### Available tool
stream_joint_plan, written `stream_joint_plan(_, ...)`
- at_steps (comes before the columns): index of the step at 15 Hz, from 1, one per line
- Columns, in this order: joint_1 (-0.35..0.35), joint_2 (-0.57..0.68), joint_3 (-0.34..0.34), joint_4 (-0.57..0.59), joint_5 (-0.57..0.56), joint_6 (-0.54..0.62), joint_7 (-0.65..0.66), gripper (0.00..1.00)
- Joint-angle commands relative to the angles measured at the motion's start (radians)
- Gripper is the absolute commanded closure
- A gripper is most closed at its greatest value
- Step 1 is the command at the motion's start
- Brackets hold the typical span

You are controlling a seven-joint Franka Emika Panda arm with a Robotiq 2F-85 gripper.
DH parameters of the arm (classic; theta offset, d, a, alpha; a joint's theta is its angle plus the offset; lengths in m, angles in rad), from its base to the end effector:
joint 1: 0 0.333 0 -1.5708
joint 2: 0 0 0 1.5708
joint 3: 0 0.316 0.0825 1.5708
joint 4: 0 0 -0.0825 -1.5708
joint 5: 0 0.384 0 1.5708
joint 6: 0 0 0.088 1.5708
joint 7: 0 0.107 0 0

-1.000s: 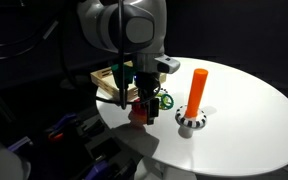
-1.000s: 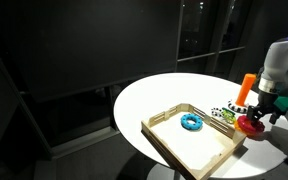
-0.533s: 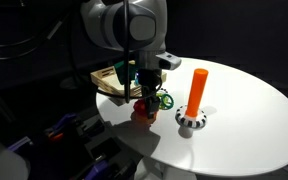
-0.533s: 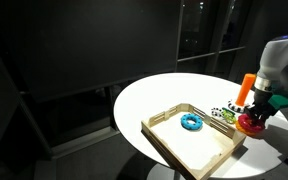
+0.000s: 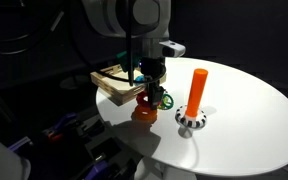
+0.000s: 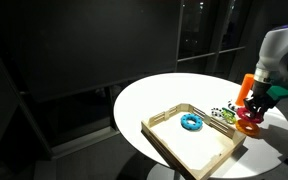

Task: Put the red ring on top of the blue ring

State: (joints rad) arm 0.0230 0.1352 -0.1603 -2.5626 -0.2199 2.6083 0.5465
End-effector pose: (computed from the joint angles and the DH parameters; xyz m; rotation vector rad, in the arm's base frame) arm 0.4378 -0.0578 0.2096 2.9108 -0.7258 -0.0933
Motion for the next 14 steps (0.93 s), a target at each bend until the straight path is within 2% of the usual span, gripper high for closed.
stream_joint_plan(1,-0.005,-0.046,0.037,0.025,0.064,-0.091,-0.028,0.90)
stream_joint_plan(5,0.002,-0.061,0.083,0.069,0.126,-0.174,-0.030,0.90)
stream_joint_plan(9,0.013,-0.058,0.112,0.113,0.096,-0.236,0.004,0.90)
stream_joint_plan(10,0.015,-0.057,0.115,0.119,0.092,-0.245,0.006,0.90)
stream_joint_plan(11,0.008,-0.045,0.113,0.098,0.101,-0.199,-0.007,0.91)
stream_joint_plan(12,0.009,-0.045,0.115,0.101,0.101,-0.203,-0.007,0.67)
stream_joint_plan(14,0.009,-0.040,0.115,0.100,0.101,-0.202,-0.007,0.67)
